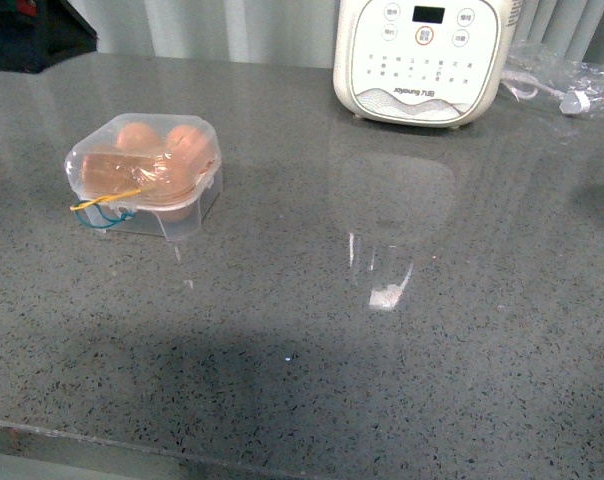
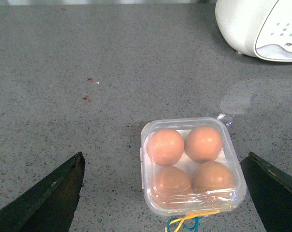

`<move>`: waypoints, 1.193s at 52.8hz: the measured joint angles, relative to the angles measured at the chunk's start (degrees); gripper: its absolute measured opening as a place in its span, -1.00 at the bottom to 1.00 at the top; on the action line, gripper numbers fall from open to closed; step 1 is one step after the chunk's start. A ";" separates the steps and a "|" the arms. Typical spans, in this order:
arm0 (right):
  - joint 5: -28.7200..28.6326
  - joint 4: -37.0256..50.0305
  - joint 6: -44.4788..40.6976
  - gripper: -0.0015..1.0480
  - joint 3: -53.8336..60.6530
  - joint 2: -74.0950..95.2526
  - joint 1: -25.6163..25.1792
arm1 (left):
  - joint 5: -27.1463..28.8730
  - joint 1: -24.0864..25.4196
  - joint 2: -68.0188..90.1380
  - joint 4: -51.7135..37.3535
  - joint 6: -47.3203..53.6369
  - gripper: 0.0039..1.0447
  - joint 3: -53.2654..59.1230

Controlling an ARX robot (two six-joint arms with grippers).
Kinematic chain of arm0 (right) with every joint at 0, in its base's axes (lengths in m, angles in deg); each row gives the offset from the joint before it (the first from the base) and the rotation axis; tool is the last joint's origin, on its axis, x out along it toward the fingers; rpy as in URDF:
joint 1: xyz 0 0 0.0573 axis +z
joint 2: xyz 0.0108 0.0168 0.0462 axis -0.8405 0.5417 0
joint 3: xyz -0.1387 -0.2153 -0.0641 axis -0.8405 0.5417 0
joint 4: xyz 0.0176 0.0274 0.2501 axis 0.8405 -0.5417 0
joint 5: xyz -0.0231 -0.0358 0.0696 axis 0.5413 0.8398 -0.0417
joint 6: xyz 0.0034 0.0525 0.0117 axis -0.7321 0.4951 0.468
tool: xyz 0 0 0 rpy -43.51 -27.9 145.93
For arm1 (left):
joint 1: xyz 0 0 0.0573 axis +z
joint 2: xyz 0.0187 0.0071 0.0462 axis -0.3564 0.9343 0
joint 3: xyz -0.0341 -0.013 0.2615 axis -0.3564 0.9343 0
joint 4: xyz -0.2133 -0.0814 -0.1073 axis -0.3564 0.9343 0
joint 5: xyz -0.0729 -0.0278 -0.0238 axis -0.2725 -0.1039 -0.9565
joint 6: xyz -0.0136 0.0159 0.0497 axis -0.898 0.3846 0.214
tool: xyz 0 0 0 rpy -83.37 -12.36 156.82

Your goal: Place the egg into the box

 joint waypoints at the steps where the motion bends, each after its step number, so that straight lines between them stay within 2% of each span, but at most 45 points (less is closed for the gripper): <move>1: 0.00 0.00 0.00 0.86 0.00 0.00 0.00 | -0.39 0.31 -0.90 0.48 0.09 0.87 0.33; 10: 0.00 0.00 0.00 0.86 0.00 0.00 0.00 | -5.99 5.92 -10.21 3.48 2.89 0.87 4.98; 24: 0.00 0.00 0.00 0.86 0.00 0.00 0.00 | -17.25 23.96 -21.57 10.56 6.16 0.87 10.36; 29: 0.00 0.00 0.00 0.86 0.00 0.00 0.00 | -19.34 26.86 -24.72 12.46 7.69 0.87 12.15; 39: 0.00 0.00 0.00 0.86 0.00 0.00 0.00 | -21.42 29.94 -30.16 15.30 9.57 0.87 15.28; 58: 0.00 0.00 0.00 0.86 0.00 0.00 0.00 | -21.90 30.75 -33.57 16.06 12.37 0.87 18.86; 60: 0.00 0.00 0.00 0.86 0.00 0.00 0.00 | -20.20 30.21 -34.69 9.92 10.10 0.76 21.29; 61: 0.00 0.00 0.00 0.86 0.00 0.00 0.00 | -18.62 29.57 -35.85 3.78 7.58 0.66 23.98; 63: 0.00 0.00 0.00 0.86 0.00 0.00 0.00 | -17.40 28.81 -37.13 -1.29 4.55 0.56 26.49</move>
